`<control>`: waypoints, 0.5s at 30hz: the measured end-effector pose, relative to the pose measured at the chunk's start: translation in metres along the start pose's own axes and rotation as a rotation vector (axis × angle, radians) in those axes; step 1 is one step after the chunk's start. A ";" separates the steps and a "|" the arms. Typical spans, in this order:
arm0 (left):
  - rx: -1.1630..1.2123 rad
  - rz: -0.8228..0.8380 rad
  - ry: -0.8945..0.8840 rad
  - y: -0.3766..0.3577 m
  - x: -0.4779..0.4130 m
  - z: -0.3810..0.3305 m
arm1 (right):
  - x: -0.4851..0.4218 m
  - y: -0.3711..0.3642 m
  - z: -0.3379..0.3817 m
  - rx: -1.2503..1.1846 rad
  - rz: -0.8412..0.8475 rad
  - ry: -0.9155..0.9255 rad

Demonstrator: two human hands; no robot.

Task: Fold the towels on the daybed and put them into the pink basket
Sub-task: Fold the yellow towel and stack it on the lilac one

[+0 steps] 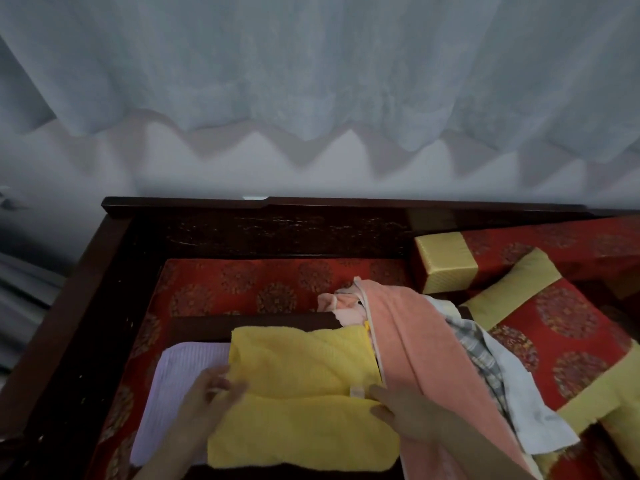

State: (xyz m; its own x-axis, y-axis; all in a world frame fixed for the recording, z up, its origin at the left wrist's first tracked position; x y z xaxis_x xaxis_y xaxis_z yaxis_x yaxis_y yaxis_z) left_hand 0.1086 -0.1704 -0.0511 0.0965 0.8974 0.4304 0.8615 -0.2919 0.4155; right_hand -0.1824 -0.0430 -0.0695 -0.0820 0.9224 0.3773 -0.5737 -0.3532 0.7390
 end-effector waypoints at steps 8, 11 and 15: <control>0.052 0.220 -0.079 0.056 -0.002 -0.073 | 0.014 0.170 0.051 -0.337 -0.558 0.059; 0.132 0.346 -0.193 0.086 0.000 -0.170 | 0.017 0.255 0.096 -0.495 -0.755 0.232; 0.180 0.344 -0.456 0.117 0.030 -0.252 | 0.038 0.303 0.142 -0.861 -0.597 0.432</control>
State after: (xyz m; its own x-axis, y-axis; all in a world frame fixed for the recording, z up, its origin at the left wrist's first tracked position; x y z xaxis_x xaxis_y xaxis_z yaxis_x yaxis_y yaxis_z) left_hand 0.0863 -0.2612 0.2123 0.5546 0.8245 0.1127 0.8100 -0.5659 0.1541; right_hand -0.2439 -0.1372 0.2483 0.2142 0.9432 -0.2541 -0.9717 0.2323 0.0432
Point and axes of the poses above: each hand's wrist, its own x-axis away from the middle knuckle, its own y-axis out of the back of the hand, z = x × y, the point moved 7 cm from there along -x, towards the middle knuckle, and after that the axes turned 6 degrees about -z, right-handed, at the moved point
